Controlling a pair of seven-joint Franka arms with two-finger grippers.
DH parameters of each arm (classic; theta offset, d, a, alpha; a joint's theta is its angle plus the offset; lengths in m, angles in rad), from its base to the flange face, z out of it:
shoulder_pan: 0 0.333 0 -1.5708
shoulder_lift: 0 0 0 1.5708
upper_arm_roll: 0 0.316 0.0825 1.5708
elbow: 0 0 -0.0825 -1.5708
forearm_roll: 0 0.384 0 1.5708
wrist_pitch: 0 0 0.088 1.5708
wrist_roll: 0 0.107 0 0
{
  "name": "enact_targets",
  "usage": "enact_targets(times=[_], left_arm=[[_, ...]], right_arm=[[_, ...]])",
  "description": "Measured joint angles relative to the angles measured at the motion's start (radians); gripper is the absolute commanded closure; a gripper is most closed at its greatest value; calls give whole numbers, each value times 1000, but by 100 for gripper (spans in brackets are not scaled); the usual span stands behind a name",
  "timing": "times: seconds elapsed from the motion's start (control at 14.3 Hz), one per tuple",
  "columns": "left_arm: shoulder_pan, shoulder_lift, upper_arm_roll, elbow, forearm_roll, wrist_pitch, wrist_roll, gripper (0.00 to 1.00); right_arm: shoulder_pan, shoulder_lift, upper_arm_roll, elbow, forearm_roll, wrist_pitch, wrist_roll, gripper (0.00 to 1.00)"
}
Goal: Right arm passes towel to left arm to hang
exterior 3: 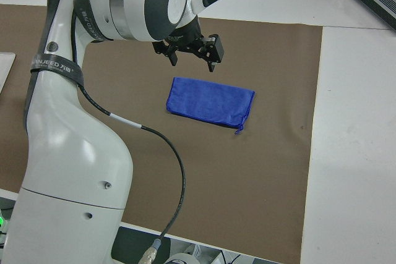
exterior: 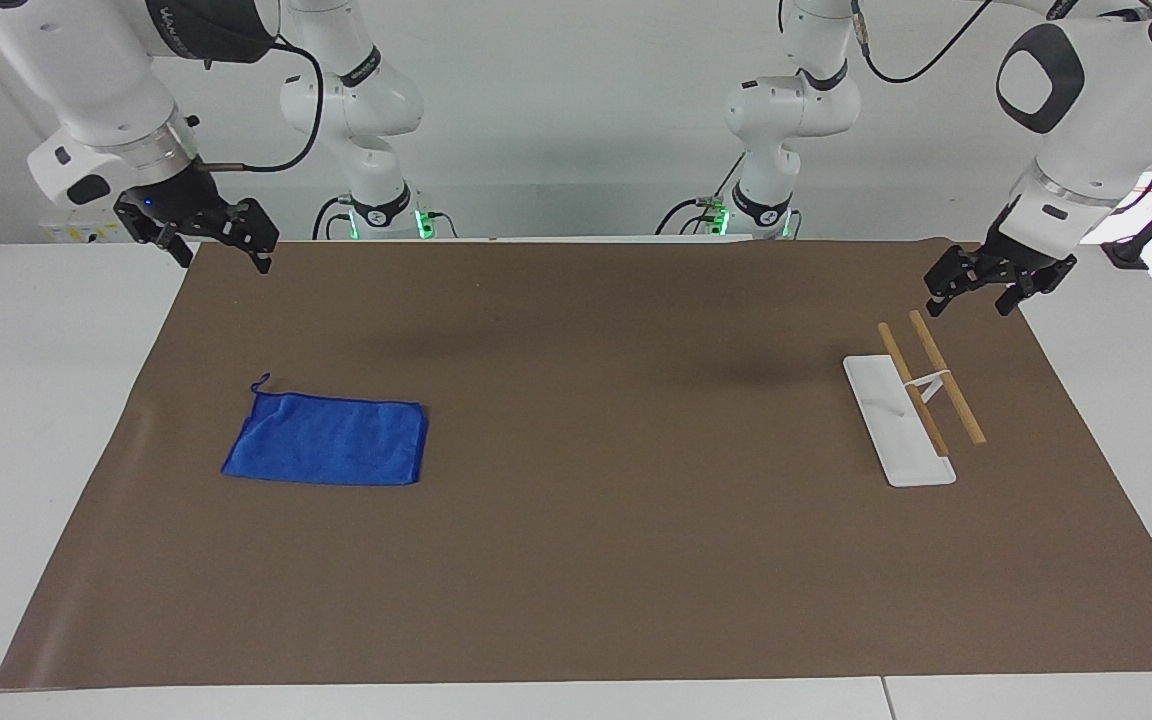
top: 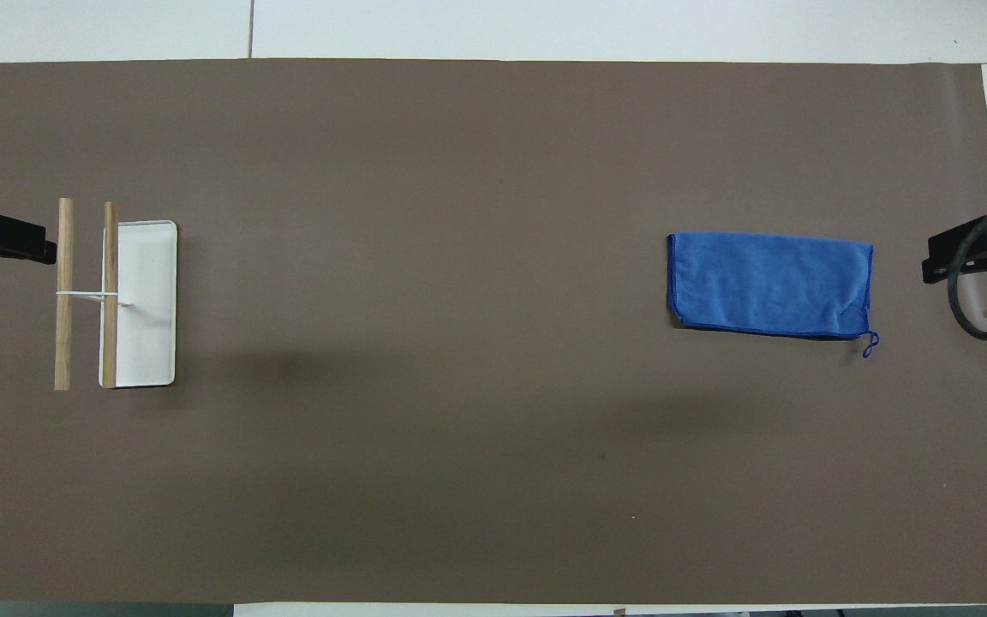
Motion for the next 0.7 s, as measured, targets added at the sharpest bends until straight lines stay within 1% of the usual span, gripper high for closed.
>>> enact_targets(times=[0.7], left_arm=[[0, 0, 0, 0, 0, 0, 0, 0]], right_arm=[[-6, -4, -5, -33, 0, 48, 0, 0]])
